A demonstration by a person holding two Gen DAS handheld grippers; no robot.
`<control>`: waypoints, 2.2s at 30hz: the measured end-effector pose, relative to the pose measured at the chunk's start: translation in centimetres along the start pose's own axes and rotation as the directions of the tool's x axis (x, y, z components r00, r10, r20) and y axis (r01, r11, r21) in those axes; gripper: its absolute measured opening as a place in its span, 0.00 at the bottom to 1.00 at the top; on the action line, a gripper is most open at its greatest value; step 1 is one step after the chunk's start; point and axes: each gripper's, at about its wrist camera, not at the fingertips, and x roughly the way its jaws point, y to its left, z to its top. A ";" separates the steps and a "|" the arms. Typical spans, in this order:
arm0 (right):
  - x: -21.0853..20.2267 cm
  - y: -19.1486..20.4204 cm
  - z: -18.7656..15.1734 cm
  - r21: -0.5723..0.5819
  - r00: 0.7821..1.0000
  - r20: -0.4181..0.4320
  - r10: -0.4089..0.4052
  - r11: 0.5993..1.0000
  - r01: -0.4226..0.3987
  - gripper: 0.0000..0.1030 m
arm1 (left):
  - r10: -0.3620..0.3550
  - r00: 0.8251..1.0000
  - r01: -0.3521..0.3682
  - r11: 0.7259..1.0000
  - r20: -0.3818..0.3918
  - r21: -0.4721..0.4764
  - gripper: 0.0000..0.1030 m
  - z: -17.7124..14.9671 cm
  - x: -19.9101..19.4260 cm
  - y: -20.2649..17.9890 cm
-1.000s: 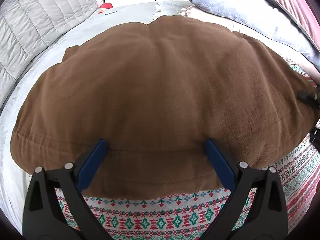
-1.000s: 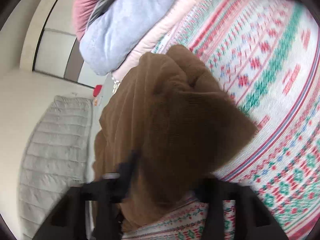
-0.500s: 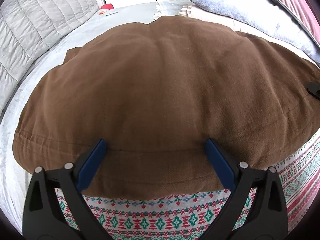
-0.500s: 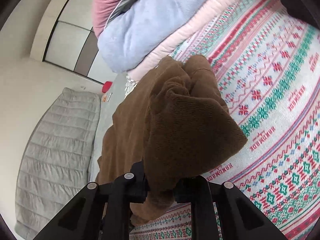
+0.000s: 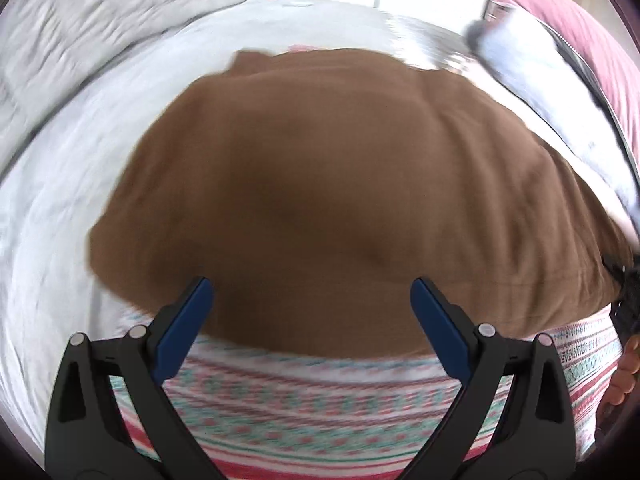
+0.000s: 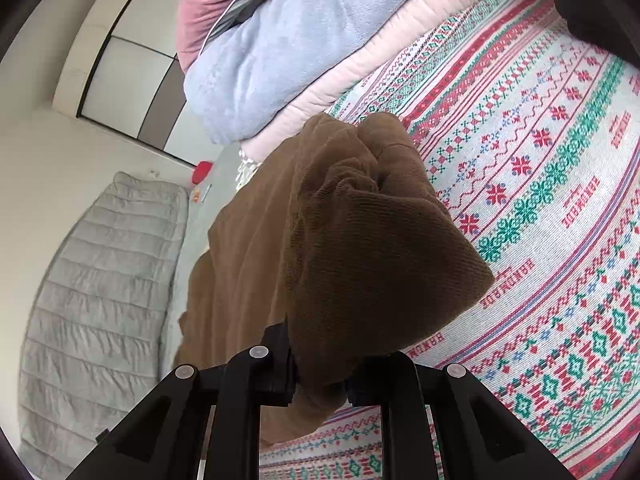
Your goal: Fold large clothes
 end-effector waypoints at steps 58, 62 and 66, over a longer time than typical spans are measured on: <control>9.2 25.8 -30.0 -0.954 0.969 0.233 -0.078 -0.209 0.213 0.55 | -0.158 0.968 0.214 0.926 0.195 -0.312 0.96 4.5 -4.5 17.0; 10.2 24.6 -31.1 -0.901 0.950 0.306 -0.068 -0.344 0.266 0.48 | -0.136 0.976 0.179 0.948 0.172 -0.264 0.92 5.2 -2.8 14.8; 9.6 24.1 -29.3 -0.911 0.953 0.286 -0.099 -0.338 0.238 0.28 | -0.122 0.988 0.140 0.959 0.090 -0.244 0.57 5.3 -0.7 13.8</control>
